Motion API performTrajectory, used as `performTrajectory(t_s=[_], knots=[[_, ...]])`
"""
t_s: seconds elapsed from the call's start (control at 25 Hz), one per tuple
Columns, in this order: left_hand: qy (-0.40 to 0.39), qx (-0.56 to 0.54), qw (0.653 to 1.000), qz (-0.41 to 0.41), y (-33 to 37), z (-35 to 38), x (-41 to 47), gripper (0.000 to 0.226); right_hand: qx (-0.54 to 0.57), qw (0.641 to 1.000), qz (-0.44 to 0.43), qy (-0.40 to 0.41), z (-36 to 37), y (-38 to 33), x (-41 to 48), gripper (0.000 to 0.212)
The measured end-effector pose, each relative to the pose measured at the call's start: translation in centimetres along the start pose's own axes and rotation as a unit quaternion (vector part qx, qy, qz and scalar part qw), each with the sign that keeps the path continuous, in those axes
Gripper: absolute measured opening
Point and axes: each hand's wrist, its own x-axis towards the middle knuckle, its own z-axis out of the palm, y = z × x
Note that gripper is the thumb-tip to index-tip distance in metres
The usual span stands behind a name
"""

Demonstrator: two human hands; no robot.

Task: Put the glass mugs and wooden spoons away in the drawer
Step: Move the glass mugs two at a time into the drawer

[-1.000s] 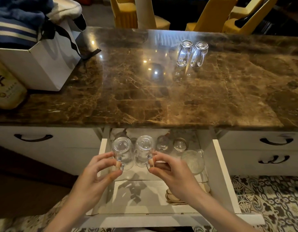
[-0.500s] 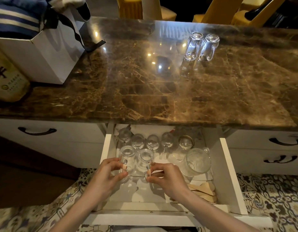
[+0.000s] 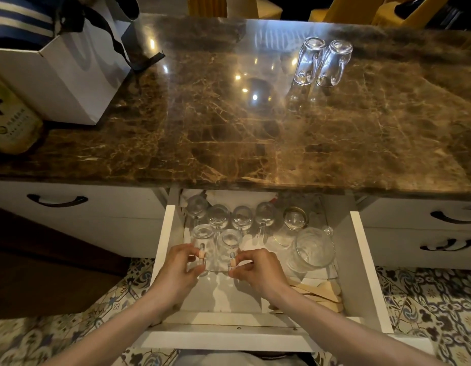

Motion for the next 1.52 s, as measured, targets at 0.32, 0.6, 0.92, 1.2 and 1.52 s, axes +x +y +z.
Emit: performTrajectory(t_s=[0.32,0.6,0.92,1.2,1.52], knots=[[0.081,-0.002,0.996,-0.039,-0.3,1.6,1.3,0.01,0.037,0.998,0.032,0.025,1.3,0.5,1.4,0.013],[0.09,-0.004,0.995,-0.053,-1.3,2.4,2.2,0.008,0.08,0.995,0.044,0.033,2.5,1.7,2.8,0.017],[0.016,-0.064,0.986,-0.156,-1.3,3.3,3.5,0.009,0.159,0.977,0.133,0.049,4.0,0.5,4.3,0.028],[-0.012,-0.142,0.974,-0.174,-0.9,2.7,3.3,0.005,0.099,0.986,0.132,0.021,3.8,0.4,3.9,0.027],[-0.035,-0.262,0.94,-0.215,1.0,1.0,1.7,0.041,0.126,0.978,0.156,-0.06,1.9,-0.5,2.6,0.051]])
